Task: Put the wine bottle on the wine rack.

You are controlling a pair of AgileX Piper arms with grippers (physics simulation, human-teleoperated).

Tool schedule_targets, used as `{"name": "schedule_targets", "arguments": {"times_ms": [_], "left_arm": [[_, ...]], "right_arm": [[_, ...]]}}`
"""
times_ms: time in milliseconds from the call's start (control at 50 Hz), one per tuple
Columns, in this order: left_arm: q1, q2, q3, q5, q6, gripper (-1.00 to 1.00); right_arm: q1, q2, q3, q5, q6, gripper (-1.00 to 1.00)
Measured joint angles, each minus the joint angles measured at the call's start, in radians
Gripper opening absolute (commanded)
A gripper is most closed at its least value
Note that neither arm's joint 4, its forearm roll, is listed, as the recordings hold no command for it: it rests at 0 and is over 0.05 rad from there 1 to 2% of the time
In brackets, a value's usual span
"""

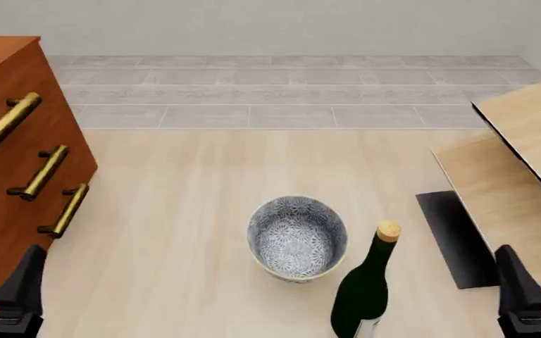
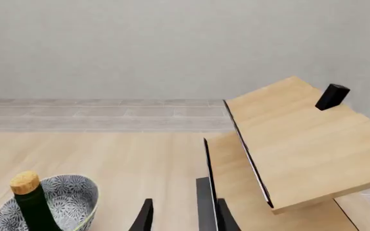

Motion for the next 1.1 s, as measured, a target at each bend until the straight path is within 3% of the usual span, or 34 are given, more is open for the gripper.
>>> {"name": "schedule_targets", "arguments": {"times_ms": [400, 680, 1100], "left_arm": [[-0.010, 0.001, -0.001, 0.004, 0.027, 1.00], [-0.016, 0.005, 0.000, 0.010, 0.056, 1.00], [-0.015, 0.002, 0.001, 0.026, 0.085, 1.00]], "right_arm": [[0.039, 0.029, -0.039, 0.010, -0.020, 1.00], [0.141, 0.087, -0.098, 0.032, -0.027, 1.00], [0.250, 0.091, -0.209, 0.163, -0.032, 1.00]]}}
